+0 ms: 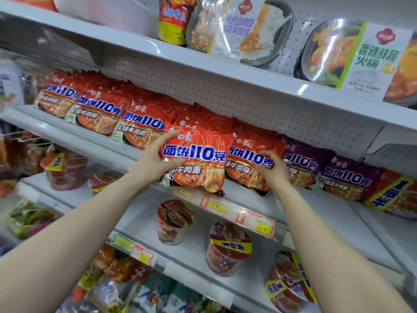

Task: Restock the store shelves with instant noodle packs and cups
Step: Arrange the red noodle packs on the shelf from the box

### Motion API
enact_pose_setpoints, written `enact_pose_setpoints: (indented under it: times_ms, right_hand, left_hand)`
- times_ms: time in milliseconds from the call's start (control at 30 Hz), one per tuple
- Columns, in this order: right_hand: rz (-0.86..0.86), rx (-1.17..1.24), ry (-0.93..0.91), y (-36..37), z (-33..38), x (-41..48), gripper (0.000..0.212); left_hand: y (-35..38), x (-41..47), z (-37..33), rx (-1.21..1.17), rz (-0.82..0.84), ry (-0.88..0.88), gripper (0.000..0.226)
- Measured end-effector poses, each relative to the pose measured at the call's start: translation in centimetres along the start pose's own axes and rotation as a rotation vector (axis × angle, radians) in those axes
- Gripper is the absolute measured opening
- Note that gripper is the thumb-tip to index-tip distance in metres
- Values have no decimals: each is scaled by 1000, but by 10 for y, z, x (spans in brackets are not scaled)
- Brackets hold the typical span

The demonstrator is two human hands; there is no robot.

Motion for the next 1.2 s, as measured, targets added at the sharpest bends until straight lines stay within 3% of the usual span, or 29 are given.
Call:
enact_pose_setpoints:
  times_ms: [300,433,600,700,800,1033,1200]
  right_hand:
    - [-121,-228,-46,-13,4,-25,53]
    - [-52,-12,-168,-16,28,-51,52]
    - [159,319,-81,-7,34,-78,67]
    - [145,354,-53,-12,28,-83,86]
    - [76,409,1,-21,17,-80,89]
    - [-32,368,79,-24,-1,-59,94]
    - [-98,193,97,-18,-12,-47,91]
  left_hand:
    - [26,0,-10,-20,17,0,64]
    - [49,6,-18,-58,68,15,66]
    - [81,15,-26,-20,122,26,70]
    - [97,18,-36,28,122,62,70]
    - [111,22,-39,71,175,69,71]
    - [121,35,-28,516,144,39,78]
    - [128,18,-30,714,173,217,53]
Point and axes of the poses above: each hand's wrist, its own x-axis towards the middle knuckle, its own y-axis out of the palm, z = x × y, the point moved 7 cm from there along x, towards the middle knuckle, and after that the axes turned 8 degrees about x, right-handed, at the moved point
